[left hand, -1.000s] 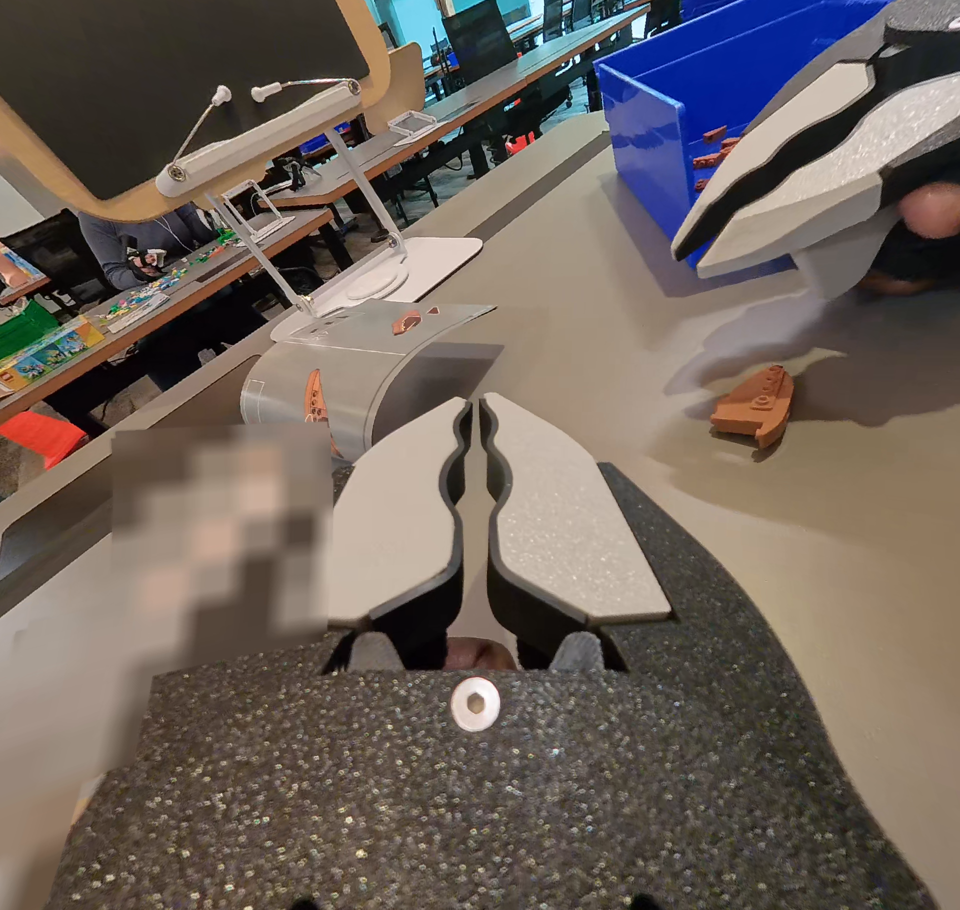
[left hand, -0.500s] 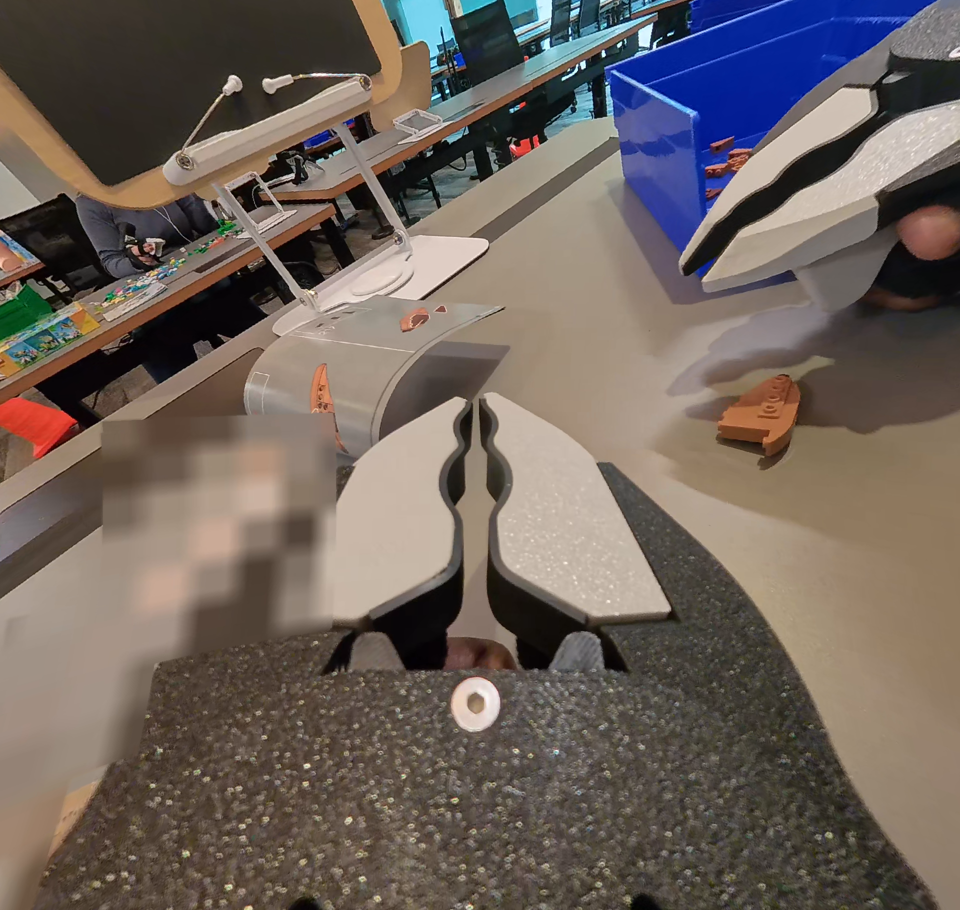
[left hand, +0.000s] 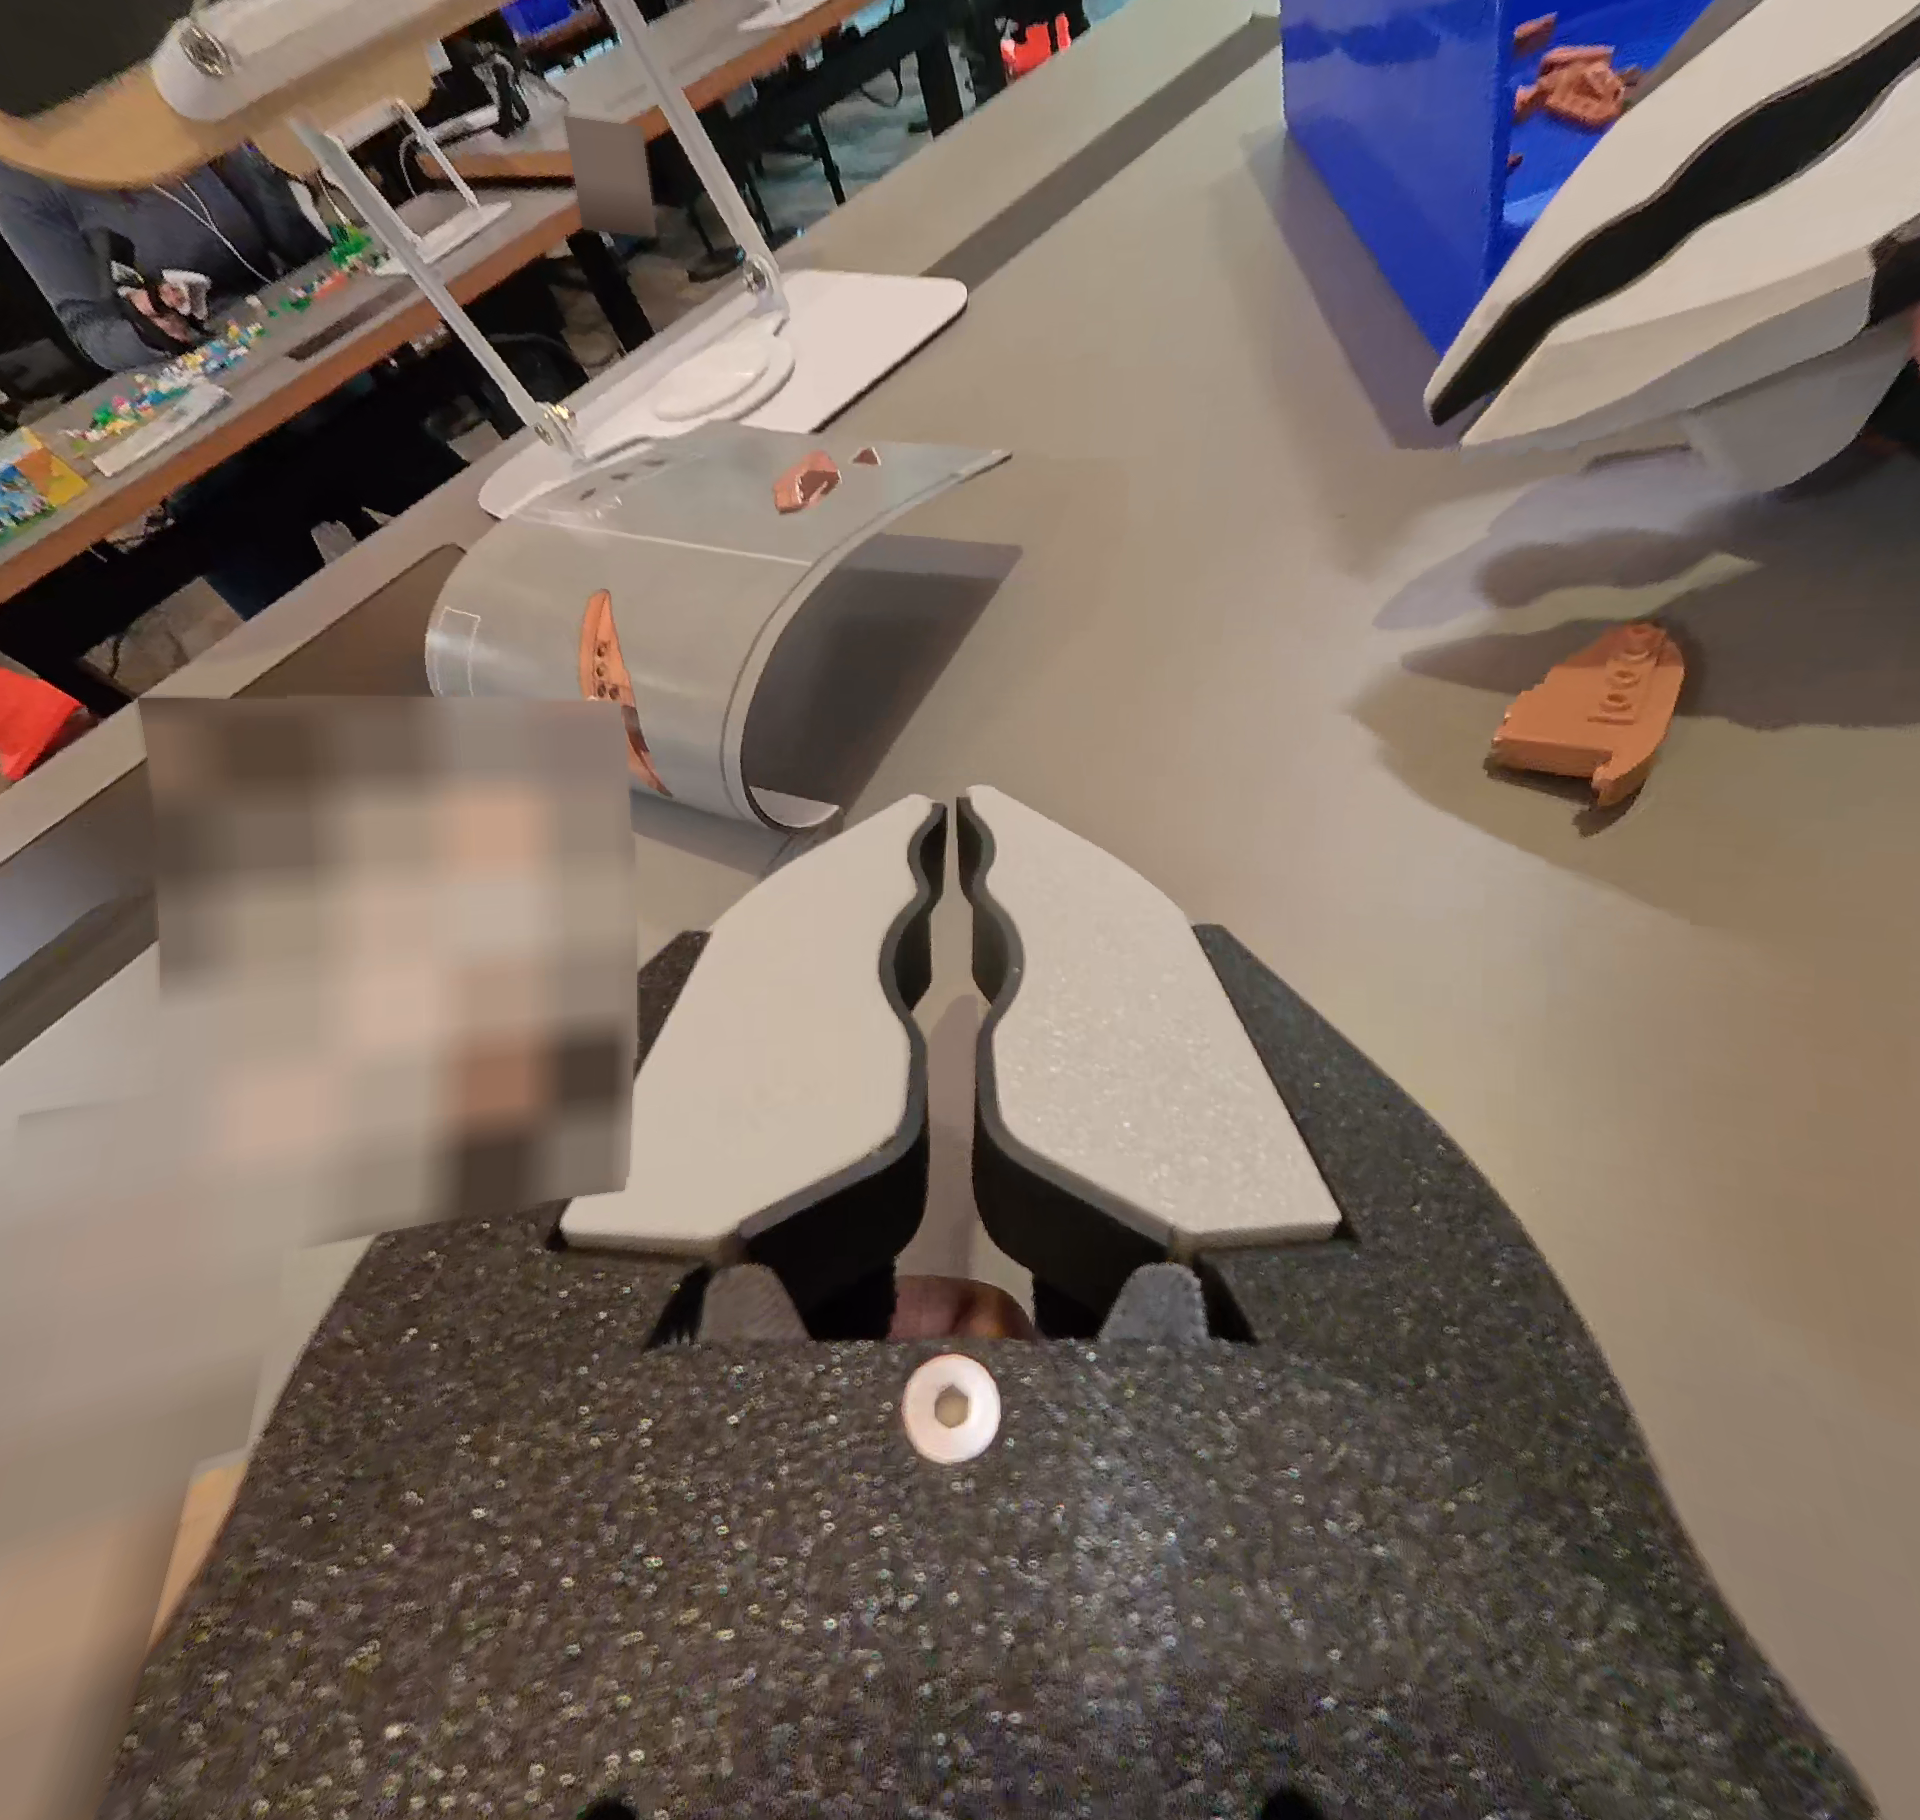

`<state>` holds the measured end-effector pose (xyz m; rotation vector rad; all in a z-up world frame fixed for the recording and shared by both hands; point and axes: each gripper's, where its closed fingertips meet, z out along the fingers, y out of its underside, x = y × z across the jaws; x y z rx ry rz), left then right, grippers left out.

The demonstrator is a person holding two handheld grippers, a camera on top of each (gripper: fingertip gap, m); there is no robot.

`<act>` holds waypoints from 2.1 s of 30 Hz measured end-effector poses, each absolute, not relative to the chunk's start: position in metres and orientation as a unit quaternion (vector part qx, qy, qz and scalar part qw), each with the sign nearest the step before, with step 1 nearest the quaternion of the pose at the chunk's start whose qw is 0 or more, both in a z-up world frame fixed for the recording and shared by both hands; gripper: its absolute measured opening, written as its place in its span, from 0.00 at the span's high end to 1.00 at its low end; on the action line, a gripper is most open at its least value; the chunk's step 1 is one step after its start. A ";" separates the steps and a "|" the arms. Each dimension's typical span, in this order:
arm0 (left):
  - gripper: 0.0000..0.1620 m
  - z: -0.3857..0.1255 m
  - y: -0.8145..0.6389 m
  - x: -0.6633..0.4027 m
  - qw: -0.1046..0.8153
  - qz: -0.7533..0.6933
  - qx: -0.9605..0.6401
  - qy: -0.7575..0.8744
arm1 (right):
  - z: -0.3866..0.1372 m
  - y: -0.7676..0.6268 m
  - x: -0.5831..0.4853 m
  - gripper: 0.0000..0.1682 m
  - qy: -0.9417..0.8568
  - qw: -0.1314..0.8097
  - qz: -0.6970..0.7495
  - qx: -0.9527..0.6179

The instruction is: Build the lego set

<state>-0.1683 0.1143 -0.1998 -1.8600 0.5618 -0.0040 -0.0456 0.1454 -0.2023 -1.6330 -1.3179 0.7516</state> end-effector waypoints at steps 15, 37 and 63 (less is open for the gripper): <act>0.99 -0.209 0.114 -0.168 0.540 0.010 -0.803 0.252 | -0.205 0.145 -0.040 0.94 -0.532 0.442 0.289 -0.662; 0.99 -0.208 0.113 -0.172 0.544 0.022 -0.801 0.249 | -0.107 0.135 0.015 0.89 -0.531 0.487 0.276 -0.637; 0.99 -0.216 0.108 -0.184 0.510 -0.010 -0.835 0.207 | -0.124 0.144 0.046 0.85 -0.609 0.376 0.147 -0.683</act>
